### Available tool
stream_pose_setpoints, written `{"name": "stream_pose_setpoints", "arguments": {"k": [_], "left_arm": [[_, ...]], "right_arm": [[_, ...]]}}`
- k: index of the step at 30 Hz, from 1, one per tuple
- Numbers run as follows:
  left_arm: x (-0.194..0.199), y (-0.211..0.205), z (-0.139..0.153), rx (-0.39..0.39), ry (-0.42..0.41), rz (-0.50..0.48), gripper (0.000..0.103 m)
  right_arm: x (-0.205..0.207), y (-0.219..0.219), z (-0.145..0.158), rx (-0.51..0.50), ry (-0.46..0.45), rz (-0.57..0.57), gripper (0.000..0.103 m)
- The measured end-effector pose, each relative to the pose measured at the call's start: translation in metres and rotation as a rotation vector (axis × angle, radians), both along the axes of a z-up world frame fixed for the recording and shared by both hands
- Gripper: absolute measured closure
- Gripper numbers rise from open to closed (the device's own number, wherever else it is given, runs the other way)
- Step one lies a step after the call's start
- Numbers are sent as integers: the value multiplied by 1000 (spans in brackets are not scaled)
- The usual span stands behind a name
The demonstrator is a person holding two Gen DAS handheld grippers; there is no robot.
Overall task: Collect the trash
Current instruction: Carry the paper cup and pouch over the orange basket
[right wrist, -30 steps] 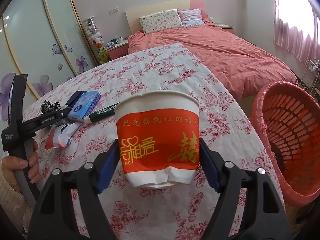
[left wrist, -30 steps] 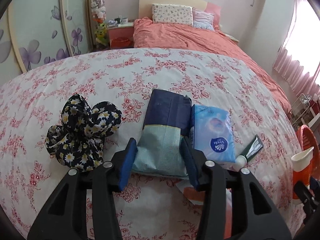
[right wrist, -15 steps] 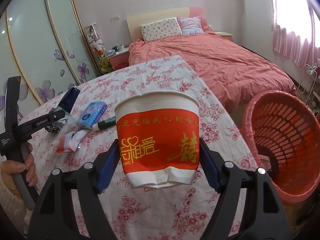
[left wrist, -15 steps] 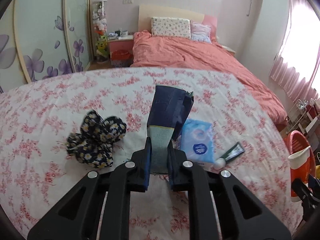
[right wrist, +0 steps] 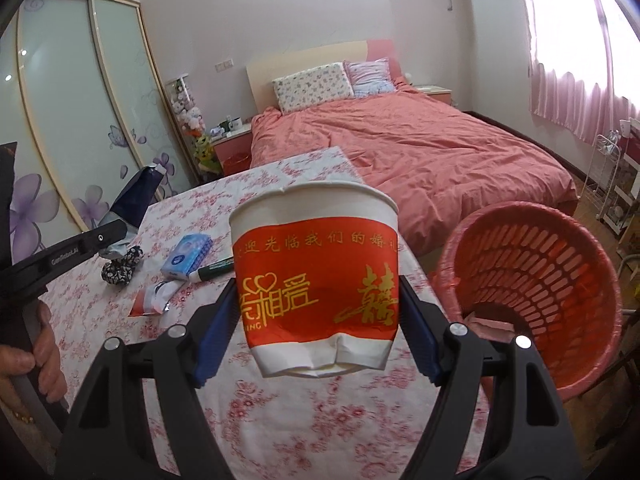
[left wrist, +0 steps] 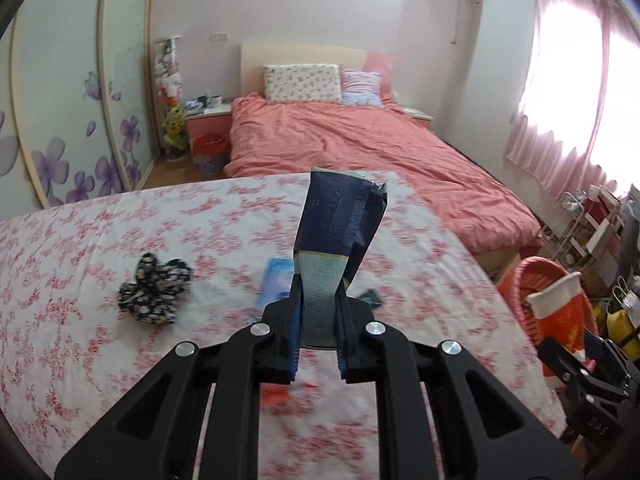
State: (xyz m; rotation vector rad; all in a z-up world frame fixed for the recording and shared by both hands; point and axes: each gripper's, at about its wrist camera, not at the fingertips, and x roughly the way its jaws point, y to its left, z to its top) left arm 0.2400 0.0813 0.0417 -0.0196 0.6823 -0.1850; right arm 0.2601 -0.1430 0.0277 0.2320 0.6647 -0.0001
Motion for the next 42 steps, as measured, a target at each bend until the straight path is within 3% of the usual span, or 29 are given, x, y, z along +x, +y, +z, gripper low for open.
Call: {"name": "stream_pose_setpoints", "arguments": {"k": [16,42], "left_arm": [[-24,-100,-11,-57,7,-219,89],[-26,-252,-52,-106,124,-476,89]], "right_arm": [[-36,-91,6,6,-29,-198,30],[-44,-227,-31,65,-12,-422,29]]}}
